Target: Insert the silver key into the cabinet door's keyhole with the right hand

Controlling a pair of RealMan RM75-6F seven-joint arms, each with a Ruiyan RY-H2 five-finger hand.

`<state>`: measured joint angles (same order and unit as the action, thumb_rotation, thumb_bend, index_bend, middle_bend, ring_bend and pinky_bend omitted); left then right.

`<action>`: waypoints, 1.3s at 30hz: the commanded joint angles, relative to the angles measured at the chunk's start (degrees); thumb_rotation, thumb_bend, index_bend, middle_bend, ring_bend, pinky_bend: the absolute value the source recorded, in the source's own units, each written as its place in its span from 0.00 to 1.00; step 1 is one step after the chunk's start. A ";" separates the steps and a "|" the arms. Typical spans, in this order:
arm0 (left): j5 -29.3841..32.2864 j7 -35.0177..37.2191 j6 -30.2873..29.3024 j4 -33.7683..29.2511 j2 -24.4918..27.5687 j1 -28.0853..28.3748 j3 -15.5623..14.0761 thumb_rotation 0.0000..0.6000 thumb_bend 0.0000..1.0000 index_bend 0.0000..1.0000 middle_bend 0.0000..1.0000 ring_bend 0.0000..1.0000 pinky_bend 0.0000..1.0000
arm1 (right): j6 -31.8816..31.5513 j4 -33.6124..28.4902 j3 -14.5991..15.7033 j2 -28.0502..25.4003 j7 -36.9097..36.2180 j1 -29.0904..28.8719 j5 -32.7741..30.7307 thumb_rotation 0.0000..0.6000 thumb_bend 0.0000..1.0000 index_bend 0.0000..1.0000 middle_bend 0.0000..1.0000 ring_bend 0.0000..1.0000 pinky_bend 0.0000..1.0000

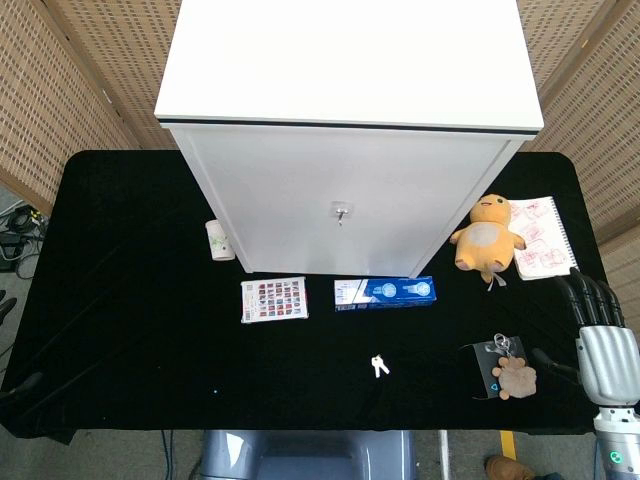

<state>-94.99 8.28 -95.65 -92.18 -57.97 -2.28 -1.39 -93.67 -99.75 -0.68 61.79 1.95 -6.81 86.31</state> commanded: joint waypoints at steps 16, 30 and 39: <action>3.18 -3.14 4.41 -1.16 -0.84 1.71 0.85 1.00 0.00 0.00 0.00 0.00 0.00 | 13.64 -0.02 -1.35 -0.02 1.42 -8.58 7.46 1.00 0.00 0.02 0.71 0.74 0.93; 7.41 -5.23 8.20 -1.33 -1.79 3.16 2.06 1.00 0.00 0.00 0.00 0.00 0.00 | 39.89 -3.19 -2.43 6.74 6.47 -23.35 1.35 1.00 0.35 0.41 0.87 0.90 1.00; 7.05 -4.87 8.54 -1.22 -1.71 3.31 1.70 1.00 0.00 0.00 0.00 0.00 0.00 | 43.01 1.93 -2.44 15.99 14.96 -25.13 -7.95 1.00 0.46 0.48 0.88 0.90 1.00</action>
<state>-87.93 3.40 -87.09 -93.39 -59.70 1.03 0.32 -51.15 -99.11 -3.29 76.09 15.18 -31.39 79.49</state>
